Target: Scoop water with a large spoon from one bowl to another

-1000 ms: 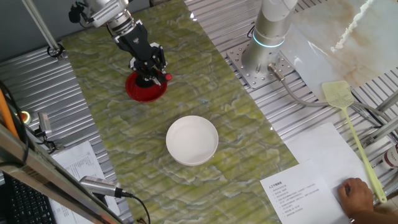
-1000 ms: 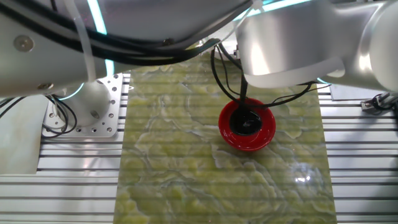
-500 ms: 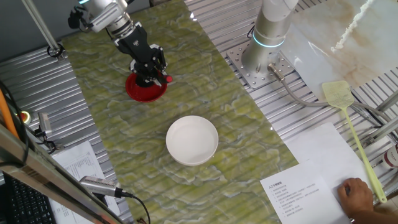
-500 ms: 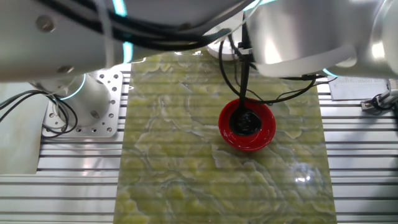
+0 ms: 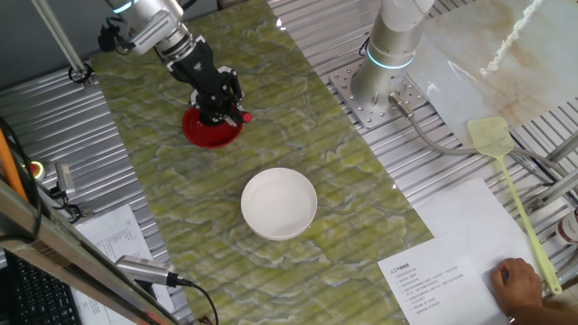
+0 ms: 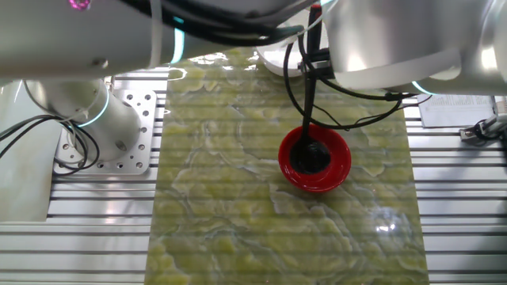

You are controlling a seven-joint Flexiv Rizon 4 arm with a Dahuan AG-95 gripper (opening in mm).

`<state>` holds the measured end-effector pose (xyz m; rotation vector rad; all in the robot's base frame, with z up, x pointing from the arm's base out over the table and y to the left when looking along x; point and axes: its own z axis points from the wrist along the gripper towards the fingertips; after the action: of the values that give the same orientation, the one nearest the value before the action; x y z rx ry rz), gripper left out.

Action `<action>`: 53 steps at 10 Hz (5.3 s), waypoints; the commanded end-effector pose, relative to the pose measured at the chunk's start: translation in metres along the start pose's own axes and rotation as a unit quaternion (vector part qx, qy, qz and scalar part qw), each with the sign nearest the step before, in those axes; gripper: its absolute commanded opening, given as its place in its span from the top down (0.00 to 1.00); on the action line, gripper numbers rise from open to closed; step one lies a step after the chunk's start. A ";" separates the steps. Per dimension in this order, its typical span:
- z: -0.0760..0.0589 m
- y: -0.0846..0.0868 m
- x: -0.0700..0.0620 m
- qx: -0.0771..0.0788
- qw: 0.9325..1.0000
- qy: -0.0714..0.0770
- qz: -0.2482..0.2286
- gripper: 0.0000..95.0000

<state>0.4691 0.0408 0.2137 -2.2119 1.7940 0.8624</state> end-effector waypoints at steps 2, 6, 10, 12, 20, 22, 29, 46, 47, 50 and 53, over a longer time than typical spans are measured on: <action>0.000 -0.001 0.000 -0.009 1.000 0.001 0.001 1.00; 0.001 -0.001 0.000 -0.018 1.000 0.002 0.002 1.00; 0.001 -0.002 0.000 -0.026 1.000 0.003 0.006 1.00; 0.001 -0.002 -0.001 -0.032 0.999 0.005 0.007 1.00; 0.002 -0.002 -0.001 -0.046 0.999 0.006 0.013 1.00; 0.002 -0.002 -0.001 -0.047 0.999 0.006 0.013 1.00; 0.001 -0.002 -0.001 -0.062 0.998 0.003 0.009 1.00; 0.003 -0.004 -0.002 -0.068 0.998 0.008 0.017 1.00; 0.003 -0.005 -0.002 -0.068 0.997 0.008 0.019 1.00; 0.005 -0.006 -0.003 -0.070 0.997 0.010 0.021 1.00; 0.008 -0.008 -0.004 -0.072 0.997 0.012 0.021 1.00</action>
<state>0.4733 0.0508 0.2071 -2.2908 1.8506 1.0073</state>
